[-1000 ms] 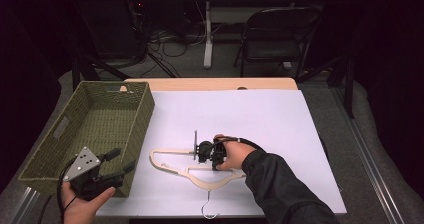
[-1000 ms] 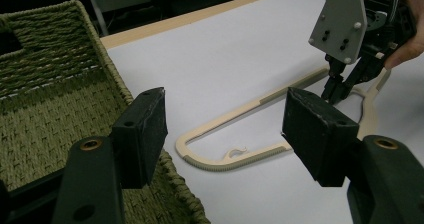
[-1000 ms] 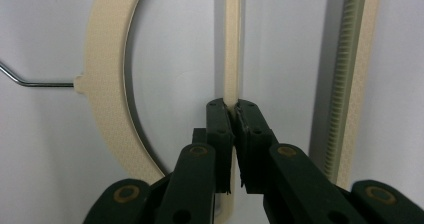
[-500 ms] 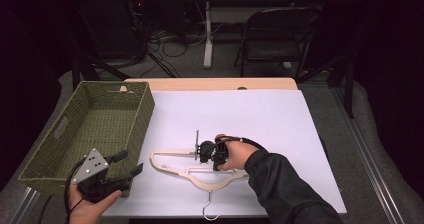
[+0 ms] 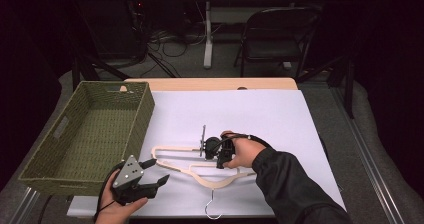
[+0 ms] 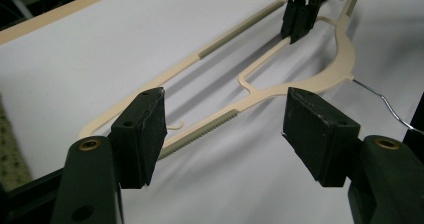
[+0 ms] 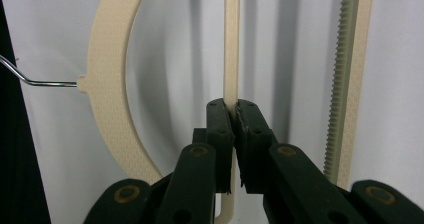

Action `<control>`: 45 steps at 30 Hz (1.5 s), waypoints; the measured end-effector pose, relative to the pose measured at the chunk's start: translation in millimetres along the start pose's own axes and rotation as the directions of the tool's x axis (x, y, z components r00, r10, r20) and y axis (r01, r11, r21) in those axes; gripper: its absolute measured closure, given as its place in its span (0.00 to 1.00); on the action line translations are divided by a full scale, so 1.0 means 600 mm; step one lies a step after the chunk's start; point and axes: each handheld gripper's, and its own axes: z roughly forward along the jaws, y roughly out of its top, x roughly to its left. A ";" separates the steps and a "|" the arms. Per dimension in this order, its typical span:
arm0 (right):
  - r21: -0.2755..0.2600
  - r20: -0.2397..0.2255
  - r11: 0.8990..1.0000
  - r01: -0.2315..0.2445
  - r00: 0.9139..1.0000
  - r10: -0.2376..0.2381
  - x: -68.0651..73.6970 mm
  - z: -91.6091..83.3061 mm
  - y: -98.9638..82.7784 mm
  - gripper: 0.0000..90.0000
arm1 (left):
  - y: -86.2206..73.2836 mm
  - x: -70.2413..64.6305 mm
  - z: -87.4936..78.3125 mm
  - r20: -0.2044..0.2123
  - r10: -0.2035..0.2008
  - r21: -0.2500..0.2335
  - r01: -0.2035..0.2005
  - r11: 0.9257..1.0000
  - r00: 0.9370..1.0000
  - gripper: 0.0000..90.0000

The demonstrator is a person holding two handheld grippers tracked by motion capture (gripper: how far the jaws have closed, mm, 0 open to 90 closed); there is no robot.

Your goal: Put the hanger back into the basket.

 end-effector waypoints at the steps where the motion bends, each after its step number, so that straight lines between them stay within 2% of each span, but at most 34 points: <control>1: -0.001 -0.001 1.000 0.003 1.000 -0.003 0.000 -0.001 -0.001 0.96 | -0.002 -0.003 0.007 -0.007 0.013 0.002 -0.013 1.000 1.000 0.37; 2: -0.001 -0.001 1.000 0.003 1.000 -0.003 0.000 -0.001 -0.001 0.96 | -0.002 -0.003 0.007 -0.007 0.013 0.002 -0.013 1.000 1.000 0.36; 5: -0.004 -0.005 1.000 -0.005 1.000 0.005 0.002 -0.005 -0.003 0.96 | -0.008 -0.015 0.031 -0.005 0.073 0.021 -0.073 0.997 0.997 0.33; 8: -0.007 -0.008 1.000 -0.014 1.000 0.014 0.003 -0.008 -0.003 0.96 | -0.011 -0.024 0.046 0.003 0.132 0.032 -0.133 0.991 0.991 0.29; 10: -0.013 -0.007 1.000 -0.005 1.000 0.005 0.002 -0.009 -0.004 0.96 | -0.012 -0.028 0.053 -0.011 0.159 0.030 -0.159 0.987 0.987 0.26; 14: -0.013 -0.010 1.000 -0.010 1.000 0.010 0.003 -0.009 -0.002 0.96 | -0.012 -0.030 0.063 -0.005 0.169 0.031 -0.169 0.985 0.986 0.24; 18: -0.017 -0.017 1.000 -0.001 1.000 0.001 0.004 -0.009 0.001 0.96 | -0.011 -0.034 0.084 -0.010 0.195 0.048 -0.195 0.980 0.981 0.23; 23: -0.016 -0.019 1.000 -0.004 1.000 0.004 0.004 -0.009 0.001 0.96 | -0.011 -0.040 0.103 -0.025 0.250 0.076 -0.247 0.966 0.968 0.24; 24: -0.016 -0.019 1.000 -0.004 1.000 0.004 0.004 -0.009 0.001 0.96 | -0.011 -0.040 0.103 -0.025 0.250 0.076 -0.247 0.966 0.968 0.24; 25: -0.012 -0.022 1.000 -0.008 1.000 0.008 0.005 -0.010 0.000 0.96 | -0.012 -0.043 0.110 -0.029 0.267 0.085 -0.264 0.961 0.963 0.25; 27: -0.011 -0.020 1.000 -0.007 1.000 0.006 0.005 -0.010 0.000 0.96 | -0.012 -0.044 0.117 -0.021 0.273 0.088 -0.270 0.959 0.962 0.25; 29: -0.012 -0.020 1.000 -0.005 1.000 0.005 0.005 -0.009 0.001 0.96 | -0.013 -0.046 0.124 -0.030 0.278 0.086 -0.275 0.958 0.960 0.25; 31: -0.011 -0.024 1.000 -0.003 1.000 0.003 0.005 -0.008 0.002 0.96 | -0.012 -0.046 0.128 -0.029 0.292 0.093 -0.288 0.953 0.956 0.26; 36: -0.013 -0.021 1.000 0.003 1.000 -0.003 0.007 -0.006 0.004 0.96 | -0.010 -0.048 0.135 -0.028 0.309 0.093 -0.306 0.948 0.951 0.31; 39: -0.013 -0.031 1.000 0.004 1.000 -0.004 0.006 -0.005 0.006 0.96 | -0.009 -0.050 0.141 -0.017 0.327 0.099 -0.324 0.941 0.945 0.33; 40: -0.013 -0.032 1.000 0.002 0.999 -0.003 0.007 -0.005 0.006 0.96 | -0.009 -0.051 0.142 -0.010 0.326 0.097 -0.324 0.941 0.945 0.34; 41: -0.009 -0.030 1.000 0.004 1.000 -0.004 0.007 -0.006 0.007 0.96 | -0.008 -0.052 0.143 -0.008 0.335 0.099 -0.333 0.938 0.942 0.36; 44: -0.015 -0.030 1.000 0.005 1.000 -0.005 0.007 -0.004 0.006 0.96 | -0.008 -0.053 0.146 -0.005 0.343 0.098 -0.341 0.935 0.939 0.39; 45: -0.015 -0.029 1.000 0.004 1.000 -0.005 0.007 -0.004 0.006 0.96 | -0.007 -0.054 0.148 0.008 0.349 0.098 -0.348 0.932 0.937 0.40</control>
